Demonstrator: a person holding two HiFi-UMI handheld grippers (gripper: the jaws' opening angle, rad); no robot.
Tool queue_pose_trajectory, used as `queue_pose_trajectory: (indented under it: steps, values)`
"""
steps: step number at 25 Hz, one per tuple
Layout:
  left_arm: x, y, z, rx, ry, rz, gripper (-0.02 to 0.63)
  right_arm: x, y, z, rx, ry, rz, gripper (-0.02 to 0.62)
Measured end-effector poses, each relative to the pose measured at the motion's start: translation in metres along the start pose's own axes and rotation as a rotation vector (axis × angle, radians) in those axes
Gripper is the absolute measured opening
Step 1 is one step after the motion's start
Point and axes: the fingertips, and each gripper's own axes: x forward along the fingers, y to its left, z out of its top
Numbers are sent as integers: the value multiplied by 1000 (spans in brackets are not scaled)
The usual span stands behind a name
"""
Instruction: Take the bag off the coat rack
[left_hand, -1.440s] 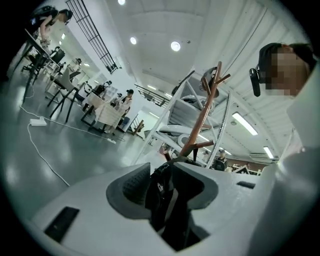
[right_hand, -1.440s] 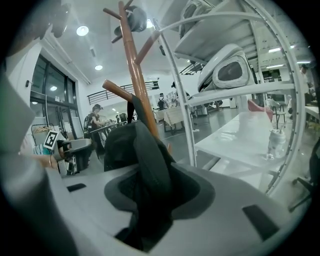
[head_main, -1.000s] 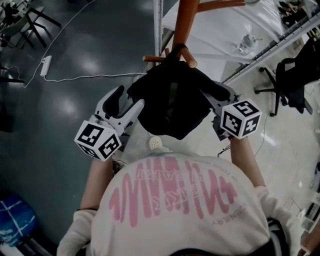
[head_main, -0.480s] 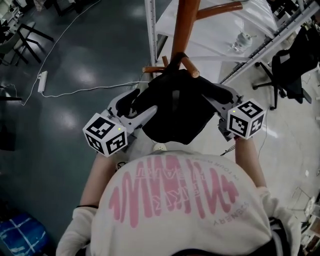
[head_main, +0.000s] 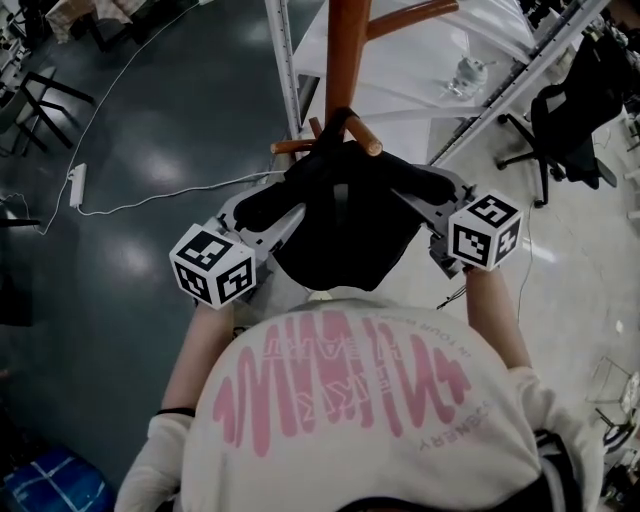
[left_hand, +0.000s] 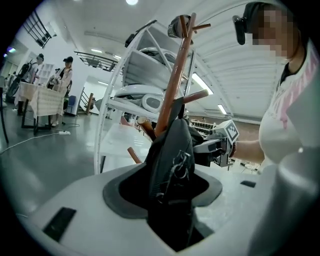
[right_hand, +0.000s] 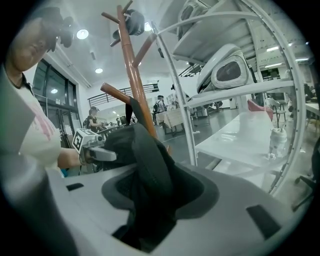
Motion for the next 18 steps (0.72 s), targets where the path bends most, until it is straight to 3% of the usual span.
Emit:
queue_pose_trajectory:
  steps: [8, 13, 18]
  values:
    - [-1, 1, 2, -29, -32, 12, 162, 0, 4, 0, -19, -19, -28, 166]
    - [-1, 2, 3, -129, -62, -15, 141, 1, 0, 1, -21, 15, -86, 117]
    - [-1, -1, 4, -144, -69, -5, 130, 0, 0, 0, -27, 31, -131, 104]
